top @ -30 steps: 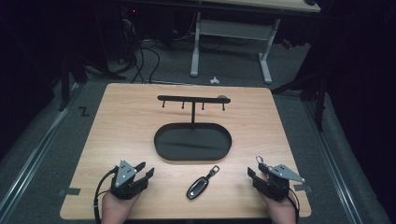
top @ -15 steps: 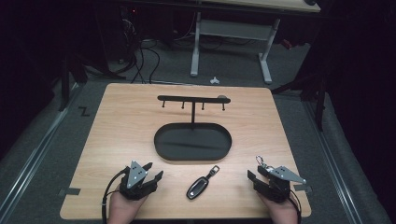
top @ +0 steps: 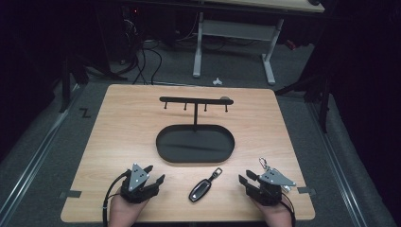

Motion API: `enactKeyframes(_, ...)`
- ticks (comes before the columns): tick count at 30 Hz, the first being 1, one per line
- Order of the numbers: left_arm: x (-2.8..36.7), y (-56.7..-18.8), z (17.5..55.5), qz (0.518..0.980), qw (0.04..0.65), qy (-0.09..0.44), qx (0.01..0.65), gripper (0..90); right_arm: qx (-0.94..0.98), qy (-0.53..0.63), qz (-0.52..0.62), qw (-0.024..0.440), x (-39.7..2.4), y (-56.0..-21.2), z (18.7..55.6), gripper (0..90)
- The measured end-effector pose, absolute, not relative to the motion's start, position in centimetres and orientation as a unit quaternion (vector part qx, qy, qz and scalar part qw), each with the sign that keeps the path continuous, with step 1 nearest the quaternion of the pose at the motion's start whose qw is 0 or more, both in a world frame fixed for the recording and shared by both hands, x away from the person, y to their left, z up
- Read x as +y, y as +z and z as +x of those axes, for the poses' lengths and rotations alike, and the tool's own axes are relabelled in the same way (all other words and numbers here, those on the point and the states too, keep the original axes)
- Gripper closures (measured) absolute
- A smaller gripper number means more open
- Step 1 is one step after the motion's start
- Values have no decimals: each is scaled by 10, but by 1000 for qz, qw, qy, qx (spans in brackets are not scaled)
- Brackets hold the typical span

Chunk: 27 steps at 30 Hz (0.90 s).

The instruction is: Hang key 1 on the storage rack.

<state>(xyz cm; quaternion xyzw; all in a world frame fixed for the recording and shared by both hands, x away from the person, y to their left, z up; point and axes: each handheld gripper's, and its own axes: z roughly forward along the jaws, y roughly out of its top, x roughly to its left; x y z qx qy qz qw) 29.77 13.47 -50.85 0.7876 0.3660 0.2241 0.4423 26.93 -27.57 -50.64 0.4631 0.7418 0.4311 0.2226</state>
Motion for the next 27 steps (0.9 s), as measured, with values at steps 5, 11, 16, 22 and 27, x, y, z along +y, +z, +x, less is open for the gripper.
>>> enactKeyframes(5, 135, -510, 298, 789, 440, 226, 365, 431, 763, 431, 437, 200, -248, -509, 270, 714)
enactKeyframes(11, 135, -510, 299, 789, 440, 226, 364, 430, 780, 434, 411, 186, -221, -510, 270, 862)
enactKeyframes(16, 135, -510, 298, 790, 440, 225, 364, 430, 798, 436, 382, 161, -195, -511, 268, 900)
enactKeyframes(22, 142, -510, 291, 788, 436, 231, 367, 429, 815, 432, 352, 159, -175, -513, 268, 900)
enactKeyframes(27, 152, -510, 286, 782, 433, 237, 380, 430, 822, 429, 342, 149, -165, -516, 273, 900)
